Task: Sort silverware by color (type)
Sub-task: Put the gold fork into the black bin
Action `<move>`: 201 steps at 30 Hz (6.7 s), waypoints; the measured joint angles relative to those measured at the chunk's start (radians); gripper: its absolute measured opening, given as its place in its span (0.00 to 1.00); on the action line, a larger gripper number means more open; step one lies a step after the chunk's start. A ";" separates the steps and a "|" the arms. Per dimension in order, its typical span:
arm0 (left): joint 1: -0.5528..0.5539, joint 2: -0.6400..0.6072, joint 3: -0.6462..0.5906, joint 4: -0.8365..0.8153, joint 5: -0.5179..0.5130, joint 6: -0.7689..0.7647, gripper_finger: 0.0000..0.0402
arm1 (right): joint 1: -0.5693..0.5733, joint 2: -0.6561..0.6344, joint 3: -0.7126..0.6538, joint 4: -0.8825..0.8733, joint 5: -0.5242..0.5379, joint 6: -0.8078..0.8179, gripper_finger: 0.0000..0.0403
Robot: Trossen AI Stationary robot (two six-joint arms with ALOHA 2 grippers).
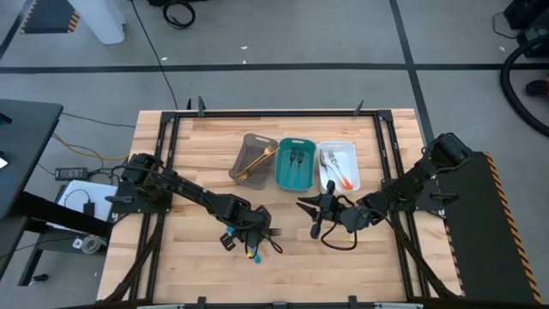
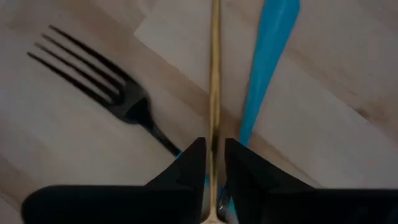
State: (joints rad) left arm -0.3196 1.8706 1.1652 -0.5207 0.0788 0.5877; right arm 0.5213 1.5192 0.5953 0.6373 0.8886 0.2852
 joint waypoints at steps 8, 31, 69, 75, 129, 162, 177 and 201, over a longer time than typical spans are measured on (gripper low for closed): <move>0.000 0.000 0.000 0.017 0.000 -0.025 0.27 | 0.000 0.000 0.000 0.000 0.000 0.000 0.19; -0.009 0.047 0.001 0.049 -0.002 -0.027 0.26 | 0.000 0.000 0.001 0.014 -0.004 -0.005 0.19; -0.020 0.047 0.034 -0.066 -0.066 -0.008 0.07 | 0.000 -0.001 0.000 0.013 0.001 -0.007 0.19; -0.020 0.048 0.080 -0.133 -0.103 0.005 0.07 | 0.000 -0.001 0.000 0.013 0.001 -0.007 0.19; -0.032 0.045 0.320 -0.642 -0.489 -0.059 0.07 | 0.000 0.000 0.000 0.014 0.000 -0.008 0.19; -0.003 -0.141 0.322 -0.623 -0.568 -0.261 0.07 | 0.000 0.000 0.000 0.020 -0.005 -0.003 0.19; 0.137 -0.152 0.322 -0.561 -0.523 -0.412 0.07 | 0.000 0.000 0.000 0.019 -0.001 -0.008 0.19; 0.330 -0.207 0.167 -0.133 -0.407 -0.393 0.07 | 0.002 0.000 0.001 0.013 -0.018 -0.019 0.19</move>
State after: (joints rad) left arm 0.0109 1.6639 1.3323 -0.6536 -0.3285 0.1949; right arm 0.5236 1.5188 0.5964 0.6507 0.8710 0.2666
